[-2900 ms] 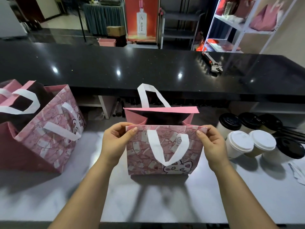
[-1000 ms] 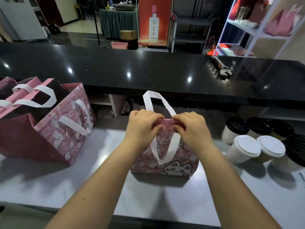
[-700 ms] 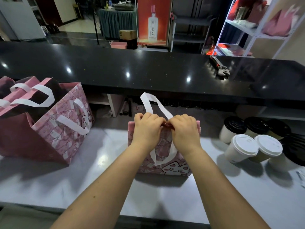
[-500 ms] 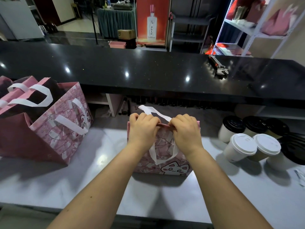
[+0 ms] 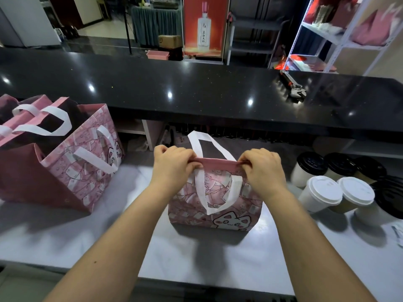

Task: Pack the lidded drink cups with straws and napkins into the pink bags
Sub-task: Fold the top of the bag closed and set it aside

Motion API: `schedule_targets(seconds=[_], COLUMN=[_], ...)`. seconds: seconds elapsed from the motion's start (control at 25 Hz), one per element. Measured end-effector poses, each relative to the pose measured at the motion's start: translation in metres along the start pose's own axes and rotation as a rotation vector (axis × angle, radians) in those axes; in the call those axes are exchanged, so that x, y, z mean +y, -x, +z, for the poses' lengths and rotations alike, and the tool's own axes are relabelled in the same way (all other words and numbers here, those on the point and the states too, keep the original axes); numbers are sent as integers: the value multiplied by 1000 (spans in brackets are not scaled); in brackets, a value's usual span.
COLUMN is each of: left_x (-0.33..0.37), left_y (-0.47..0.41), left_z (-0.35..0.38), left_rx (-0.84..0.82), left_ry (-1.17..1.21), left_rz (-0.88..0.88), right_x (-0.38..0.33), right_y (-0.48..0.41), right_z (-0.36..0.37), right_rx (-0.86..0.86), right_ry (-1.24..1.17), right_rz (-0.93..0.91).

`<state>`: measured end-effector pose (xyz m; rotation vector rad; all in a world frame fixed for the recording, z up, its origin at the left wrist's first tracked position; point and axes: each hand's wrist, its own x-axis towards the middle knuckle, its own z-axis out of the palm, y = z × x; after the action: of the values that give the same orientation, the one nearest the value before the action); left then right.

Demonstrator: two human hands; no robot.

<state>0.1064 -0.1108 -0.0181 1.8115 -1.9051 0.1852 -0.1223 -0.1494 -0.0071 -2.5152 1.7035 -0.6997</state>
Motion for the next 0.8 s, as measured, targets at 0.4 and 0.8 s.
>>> schedule_targets(seconds=[0.4, 0.8], left_x=[-18, -10], left_y=[-6, 1], left_z=[-1, 8], left_rx=[-13, 62], left_ry=[251, 536], left_rz=[-104, -282], right_x=[33, -1], right_y=[0, 14], right_z=[-15, 7], right_rx=[55, 441], right_ry=[-174, -110], right_rz=[120, -63])
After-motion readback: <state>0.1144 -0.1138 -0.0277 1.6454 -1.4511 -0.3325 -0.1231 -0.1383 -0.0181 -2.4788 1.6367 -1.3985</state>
